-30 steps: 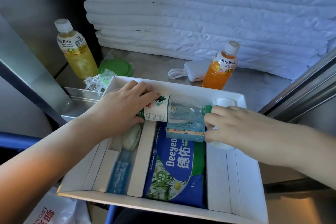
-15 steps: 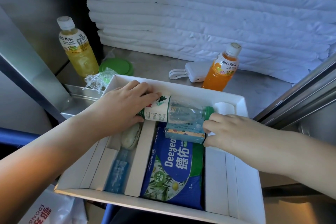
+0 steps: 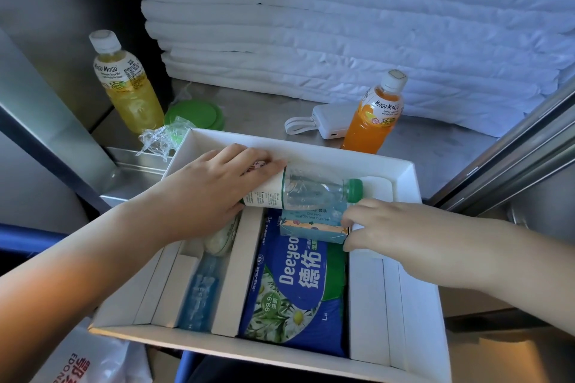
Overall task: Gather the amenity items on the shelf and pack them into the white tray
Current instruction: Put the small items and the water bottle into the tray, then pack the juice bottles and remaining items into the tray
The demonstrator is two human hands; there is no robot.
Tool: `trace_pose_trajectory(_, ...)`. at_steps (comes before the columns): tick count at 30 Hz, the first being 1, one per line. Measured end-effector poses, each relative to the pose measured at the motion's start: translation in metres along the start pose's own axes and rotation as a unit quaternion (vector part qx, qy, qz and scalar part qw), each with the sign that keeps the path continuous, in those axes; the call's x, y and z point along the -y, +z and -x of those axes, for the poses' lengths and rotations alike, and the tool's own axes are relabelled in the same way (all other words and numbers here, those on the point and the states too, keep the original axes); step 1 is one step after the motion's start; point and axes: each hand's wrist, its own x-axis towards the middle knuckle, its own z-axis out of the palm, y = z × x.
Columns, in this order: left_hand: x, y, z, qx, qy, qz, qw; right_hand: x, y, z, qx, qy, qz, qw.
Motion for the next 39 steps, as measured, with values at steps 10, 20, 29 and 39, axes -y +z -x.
trace_pose_trajectory(10, 0.002, -0.002, -0.007, 0.031, -0.006, -0.020, 0.999, -0.010, 0.018, 0.013, -0.147, 0.052, 0.003, 0.988)
trace_pose_trajectory(20, 0.006, 0.006, -0.009, 0.042, 0.000, -0.015, 0.999, -0.025, 0.029, 0.009, -0.220, 0.053, -0.073, 0.971)
trace_pose_trajectory(29, 0.008, 0.005, -0.009, 0.039, -0.008, 0.013, 0.999, -0.028, 0.012, 0.010, -0.343, 0.070, -0.086, 0.933)
trace_pose_trajectory(39, 0.009, -0.005, -0.007, 0.054, -0.039, 0.000, 0.998, -0.036, 0.015, -0.016, -0.345, 0.074, -0.131, 0.926)
